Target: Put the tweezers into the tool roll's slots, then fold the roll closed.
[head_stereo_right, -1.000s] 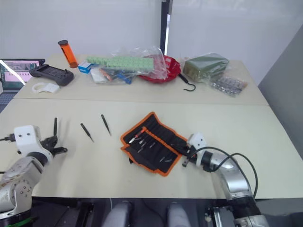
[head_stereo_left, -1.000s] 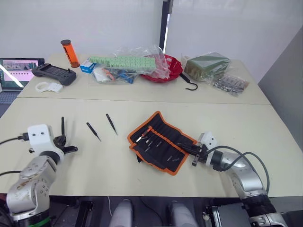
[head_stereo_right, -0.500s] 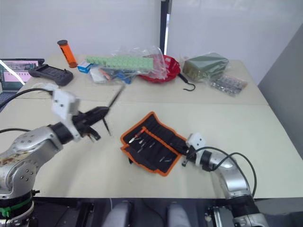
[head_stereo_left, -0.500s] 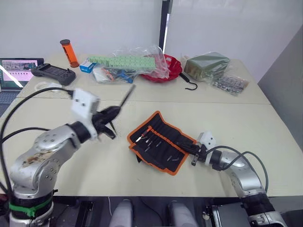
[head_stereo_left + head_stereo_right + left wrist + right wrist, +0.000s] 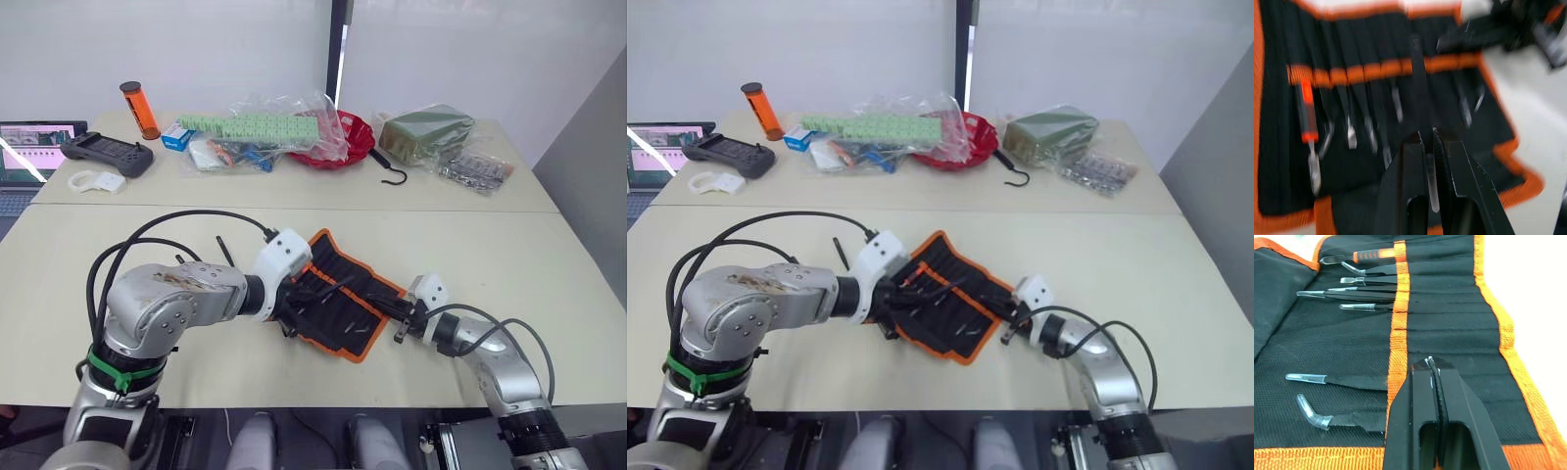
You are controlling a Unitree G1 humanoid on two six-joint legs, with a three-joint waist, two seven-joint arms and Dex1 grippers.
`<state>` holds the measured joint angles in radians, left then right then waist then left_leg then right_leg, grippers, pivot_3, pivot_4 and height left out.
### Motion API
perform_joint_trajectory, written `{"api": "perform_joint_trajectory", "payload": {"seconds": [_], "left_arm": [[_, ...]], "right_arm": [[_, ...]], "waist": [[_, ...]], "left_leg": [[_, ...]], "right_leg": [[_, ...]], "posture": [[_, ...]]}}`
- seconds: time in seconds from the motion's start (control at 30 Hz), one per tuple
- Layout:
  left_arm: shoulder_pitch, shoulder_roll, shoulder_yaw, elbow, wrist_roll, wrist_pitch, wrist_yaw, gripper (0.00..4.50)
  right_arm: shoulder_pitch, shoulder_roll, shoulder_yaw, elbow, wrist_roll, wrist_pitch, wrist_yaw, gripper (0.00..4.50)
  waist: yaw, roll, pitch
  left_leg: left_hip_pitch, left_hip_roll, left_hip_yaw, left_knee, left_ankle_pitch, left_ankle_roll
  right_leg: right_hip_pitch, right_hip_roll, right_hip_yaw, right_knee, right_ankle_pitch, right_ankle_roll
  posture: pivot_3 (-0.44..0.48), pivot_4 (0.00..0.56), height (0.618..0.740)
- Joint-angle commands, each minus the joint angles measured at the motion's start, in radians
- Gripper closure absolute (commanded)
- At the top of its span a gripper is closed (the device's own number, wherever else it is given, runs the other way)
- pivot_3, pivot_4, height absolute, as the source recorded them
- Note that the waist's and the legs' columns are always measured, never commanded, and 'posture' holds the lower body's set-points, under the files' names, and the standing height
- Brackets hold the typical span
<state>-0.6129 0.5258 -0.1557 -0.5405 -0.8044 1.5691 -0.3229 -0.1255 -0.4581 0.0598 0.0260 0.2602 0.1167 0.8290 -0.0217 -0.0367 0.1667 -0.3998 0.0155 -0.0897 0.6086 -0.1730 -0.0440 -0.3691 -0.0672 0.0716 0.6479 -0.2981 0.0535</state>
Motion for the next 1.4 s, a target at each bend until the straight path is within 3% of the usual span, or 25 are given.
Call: {"api": "perform_joint_trajectory", "payload": {"seconds": [0.03, 0.4, 0.67, 1.07, 1.4], "left_arm": [[-0.014, -0.012, -0.012, -0.008, 0.023, 0.039, 0.011, 4.49], [0.024, -0.037, -0.025, -0.016, 0.040, 0.045, 0.048, 4.49], [0.017, -0.142, -0.049, 0.008, 0.115, 0.042, 0.100, 4.49], [0.022, -0.260, -0.110, 0.116, 0.240, -0.082, 0.119, 4.49], [-0.012, -0.259, -0.206, 0.211, 0.343, -0.239, 0.084, 4.49]], "right_arm": [[0.022, -0.006, 0.000, 0.003, -0.006, 0.035, -0.011, 4.50], [0.038, -0.007, 0.015, -0.018, -0.014, 0.051, -0.020, 4.50], [0.036, -0.013, 0.021, -0.028, -0.017, 0.063, -0.016, 4.50], [0.042, -0.009, 0.038, -0.055, -0.010, 0.086, -0.012, 4.50], [0.059, -0.004, 0.047, -0.084, -0.017, 0.099, -0.023, 4.50]], "waist": [[0.000, -0.001, 0.000], [0.003, 0.000, 0.001], [0.003, 0.000, 0.001], [0.005, 0.000, 0.001], [0.005, 0.000, 0.001]], "left_leg": [[0.000, 0.000, 0.000, 0.000, 0.000, 0.000], [0.000, 0.000, 0.000, 0.000, 0.000, 0.000], [0.000, 0.000, 0.000, 0.001, 0.000, 0.000], [0.000, 0.000, 0.000, 0.001, 0.000, 0.000], [-0.001, 0.000, 0.000, 0.001, 0.000, 0.000]], "right_leg": [[0.000, 0.000, 0.000, 0.000, 0.000, 0.000], [0.000, 0.000, 0.000, 0.000, 0.000, 0.000], [0.000, 0.000, 0.000, 0.000, 0.000, 0.000], [0.000, 0.000, 0.000, 0.000, 0.000, 0.000], [0.000, 0.000, 0.000, 0.000, 0.000, 0.000]], "posture": [[0.000, 0.150, 0.740], [0.000, 0.150, 0.740], [0.000, 0.150, 0.740], [0.000, 0.150, 0.740], [0.000, 0.150, 0.740]]}}
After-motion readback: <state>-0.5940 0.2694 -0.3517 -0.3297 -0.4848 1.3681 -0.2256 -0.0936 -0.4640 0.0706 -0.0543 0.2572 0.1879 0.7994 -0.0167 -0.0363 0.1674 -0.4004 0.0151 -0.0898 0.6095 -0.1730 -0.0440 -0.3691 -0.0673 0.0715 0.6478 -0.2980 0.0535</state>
